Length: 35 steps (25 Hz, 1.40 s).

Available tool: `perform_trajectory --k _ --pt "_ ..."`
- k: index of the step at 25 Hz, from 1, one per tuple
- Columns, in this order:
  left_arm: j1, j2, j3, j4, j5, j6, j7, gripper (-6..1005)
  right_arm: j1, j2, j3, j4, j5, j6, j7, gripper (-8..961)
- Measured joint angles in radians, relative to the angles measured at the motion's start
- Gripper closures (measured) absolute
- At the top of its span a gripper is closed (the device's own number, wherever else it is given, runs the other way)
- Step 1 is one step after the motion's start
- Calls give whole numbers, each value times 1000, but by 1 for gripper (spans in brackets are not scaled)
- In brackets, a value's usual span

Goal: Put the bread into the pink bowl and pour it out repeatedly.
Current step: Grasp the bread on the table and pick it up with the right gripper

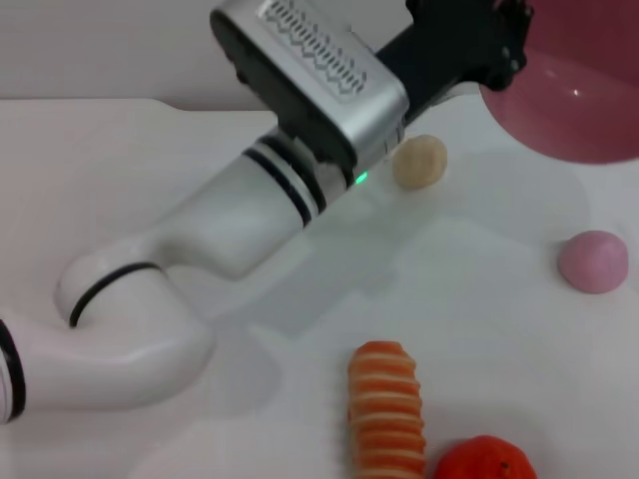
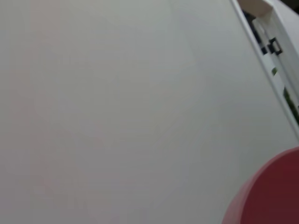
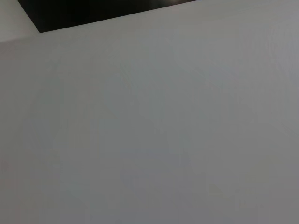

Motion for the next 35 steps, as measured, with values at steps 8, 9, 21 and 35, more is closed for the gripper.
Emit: perform_trajectory --k 8,9,21,35 --pt "-62 0 -182 20 0 263 1 958 -2 0 -10 7 -11 4 0 517" --pt "-69 1 -213 28 -1 304 1 958 -2 0 -11 9 -14 4 0 517" --pt "-174 10 -560 66 -46 872 10 957 0 -1 -19 29 -16 7 0 517" --pt "-323 44 -1221 137 -19 1827 372 957 39 -10 -84 33 -34 155 5 517"
